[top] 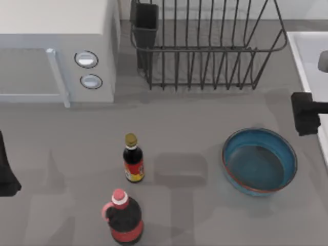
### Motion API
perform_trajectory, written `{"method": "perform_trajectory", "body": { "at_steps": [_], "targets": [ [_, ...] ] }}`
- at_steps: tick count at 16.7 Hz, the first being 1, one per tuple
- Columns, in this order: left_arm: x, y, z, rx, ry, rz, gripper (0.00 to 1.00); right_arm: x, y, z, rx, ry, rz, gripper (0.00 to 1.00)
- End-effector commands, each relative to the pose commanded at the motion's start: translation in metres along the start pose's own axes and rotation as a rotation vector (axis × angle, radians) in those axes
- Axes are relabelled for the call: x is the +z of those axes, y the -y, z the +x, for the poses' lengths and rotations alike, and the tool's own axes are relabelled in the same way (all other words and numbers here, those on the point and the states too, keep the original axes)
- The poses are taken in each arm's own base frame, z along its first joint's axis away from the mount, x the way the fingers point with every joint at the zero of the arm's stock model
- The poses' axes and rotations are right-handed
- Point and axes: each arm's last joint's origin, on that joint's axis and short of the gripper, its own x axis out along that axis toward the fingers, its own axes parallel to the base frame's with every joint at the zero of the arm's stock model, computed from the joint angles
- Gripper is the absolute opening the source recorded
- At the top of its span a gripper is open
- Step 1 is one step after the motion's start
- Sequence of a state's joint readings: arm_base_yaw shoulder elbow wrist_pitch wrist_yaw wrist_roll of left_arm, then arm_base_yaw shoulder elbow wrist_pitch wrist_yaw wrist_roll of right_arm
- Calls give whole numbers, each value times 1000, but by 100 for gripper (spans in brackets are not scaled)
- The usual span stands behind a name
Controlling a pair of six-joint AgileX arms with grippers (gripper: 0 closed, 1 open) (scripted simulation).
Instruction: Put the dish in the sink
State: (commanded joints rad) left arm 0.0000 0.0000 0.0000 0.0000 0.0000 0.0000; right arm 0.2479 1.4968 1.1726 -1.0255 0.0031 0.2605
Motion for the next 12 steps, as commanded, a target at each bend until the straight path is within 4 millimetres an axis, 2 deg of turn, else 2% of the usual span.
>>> {"method": "perform_trajectory", "body": {
  "at_steps": [2, 5, 12],
  "targets": [
    [0, 0, 0, 0, 0, 0, 100, 17, -12, 12, -24, -103, 0, 100],
    [0, 0, 0, 0, 0, 0, 100, 33, -24, 23, -47, -190, 0, 100],
    [0, 0, 0, 0, 0, 0, 100, 38, -26, 26, -53, -212, 4, 100]
  ]
}}
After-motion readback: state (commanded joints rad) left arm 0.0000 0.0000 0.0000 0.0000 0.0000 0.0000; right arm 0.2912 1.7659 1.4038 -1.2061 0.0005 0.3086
